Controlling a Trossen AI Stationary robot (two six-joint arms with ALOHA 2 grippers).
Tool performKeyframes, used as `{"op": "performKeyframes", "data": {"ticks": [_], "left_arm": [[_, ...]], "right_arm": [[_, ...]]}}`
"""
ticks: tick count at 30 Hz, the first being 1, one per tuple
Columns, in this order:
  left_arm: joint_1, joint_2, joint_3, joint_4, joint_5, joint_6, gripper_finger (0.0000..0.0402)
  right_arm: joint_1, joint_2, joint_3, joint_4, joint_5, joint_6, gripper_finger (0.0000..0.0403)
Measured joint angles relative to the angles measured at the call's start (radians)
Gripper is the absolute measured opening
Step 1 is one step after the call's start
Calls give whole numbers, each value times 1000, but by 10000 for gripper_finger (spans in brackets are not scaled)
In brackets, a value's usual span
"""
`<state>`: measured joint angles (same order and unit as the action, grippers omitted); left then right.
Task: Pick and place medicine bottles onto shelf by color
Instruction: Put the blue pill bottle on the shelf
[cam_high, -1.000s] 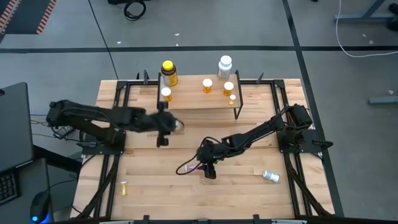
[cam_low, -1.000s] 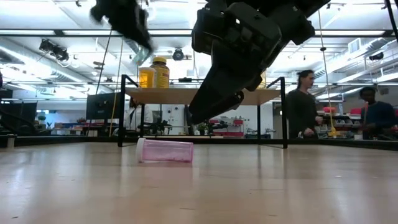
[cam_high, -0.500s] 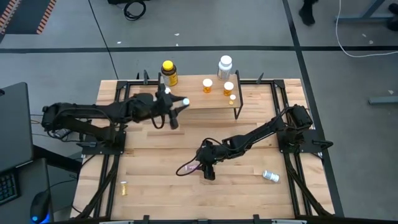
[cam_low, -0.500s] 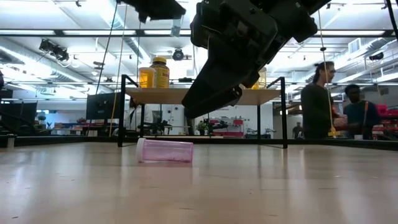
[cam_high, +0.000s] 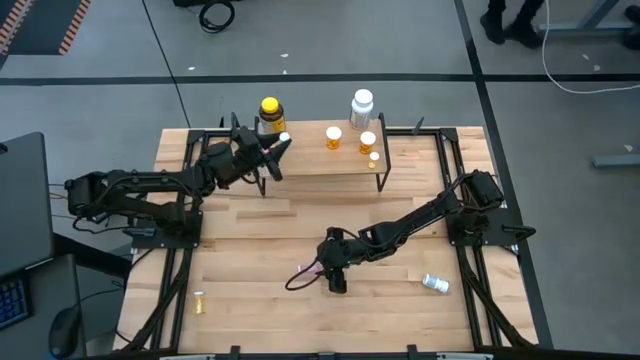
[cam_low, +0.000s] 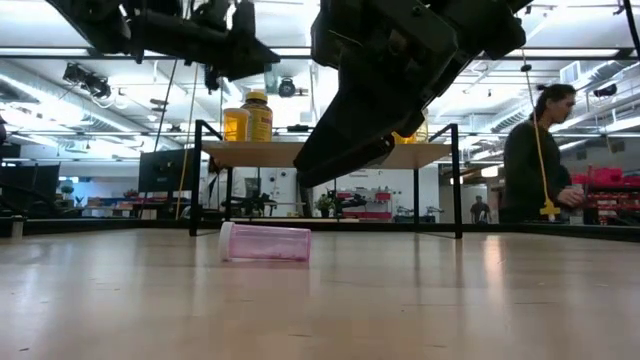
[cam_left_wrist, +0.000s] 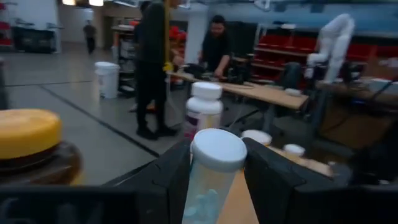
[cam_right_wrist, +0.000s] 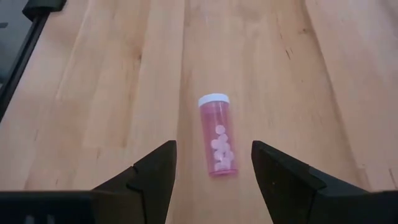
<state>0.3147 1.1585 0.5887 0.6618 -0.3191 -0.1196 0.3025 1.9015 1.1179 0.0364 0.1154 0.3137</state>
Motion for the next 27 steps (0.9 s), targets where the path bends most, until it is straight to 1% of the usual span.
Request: {"op": "performKeyframes", "data": {"ticks": [5,9,15,18,24,27], "left_arm": [[0,48,-3,-3,-28,-7,139],[-1,122,-2,-3,-72,-36,140],[-1,205,2,92,-114,-52,143],[-1,215,3,102,-144,-53,142],[-19,199,1,93,-152,-46,141],[-37,183,-2,83,-152,-7,140]], "right_arm": [[-10,0,0,4,0,-2,217],[-11,0,0,7,0,-2,217],[-10,0,-1,7,0,-2,217],[-7,0,-1,6,0,-2,217],[-8,0,-11,1,0,-2,217],[-7,0,-25,1,9,1,217]]}}
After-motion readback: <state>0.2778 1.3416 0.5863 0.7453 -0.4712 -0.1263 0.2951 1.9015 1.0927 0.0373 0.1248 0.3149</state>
